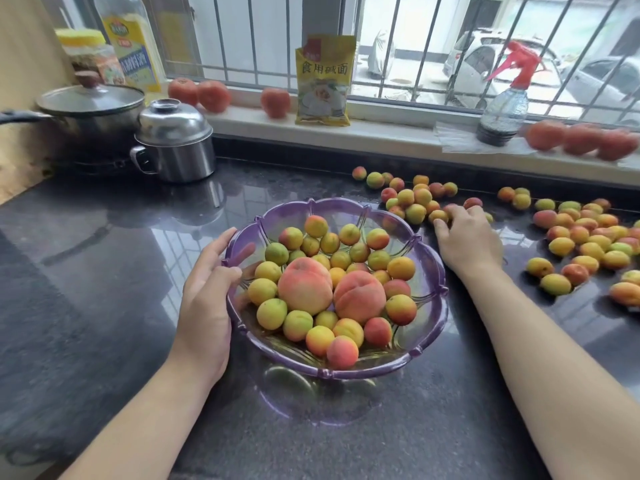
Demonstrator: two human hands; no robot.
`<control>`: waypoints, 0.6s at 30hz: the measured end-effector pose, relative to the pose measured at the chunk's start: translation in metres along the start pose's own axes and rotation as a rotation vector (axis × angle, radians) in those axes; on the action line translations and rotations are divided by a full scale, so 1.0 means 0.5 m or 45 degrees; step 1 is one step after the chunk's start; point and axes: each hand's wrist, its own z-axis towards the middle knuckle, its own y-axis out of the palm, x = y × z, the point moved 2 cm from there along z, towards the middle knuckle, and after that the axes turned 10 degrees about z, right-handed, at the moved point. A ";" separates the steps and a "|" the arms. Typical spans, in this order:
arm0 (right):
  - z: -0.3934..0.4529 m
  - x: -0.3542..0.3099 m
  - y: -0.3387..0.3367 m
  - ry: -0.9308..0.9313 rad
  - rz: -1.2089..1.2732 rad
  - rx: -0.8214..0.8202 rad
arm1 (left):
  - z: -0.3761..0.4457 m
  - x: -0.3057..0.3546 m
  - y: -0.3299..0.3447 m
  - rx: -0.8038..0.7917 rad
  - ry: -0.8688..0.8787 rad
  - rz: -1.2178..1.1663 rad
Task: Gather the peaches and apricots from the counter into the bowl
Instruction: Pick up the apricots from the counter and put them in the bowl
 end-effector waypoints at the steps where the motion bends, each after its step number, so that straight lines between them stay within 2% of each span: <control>1: 0.003 -0.001 0.001 -0.002 -0.032 -0.001 | 0.000 0.000 0.000 0.002 0.001 0.003; 10: -0.006 -0.011 -0.007 -0.011 -0.004 0.022 | 0.000 -0.001 -0.001 0.005 0.004 0.002; 15: -0.030 -0.008 -0.025 -0.056 0.514 0.147 | 0.002 0.001 -0.001 -0.006 0.009 -0.012; 18: -0.039 -0.008 -0.043 -0.071 0.706 0.174 | 0.003 -0.001 -0.002 -0.009 0.007 -0.029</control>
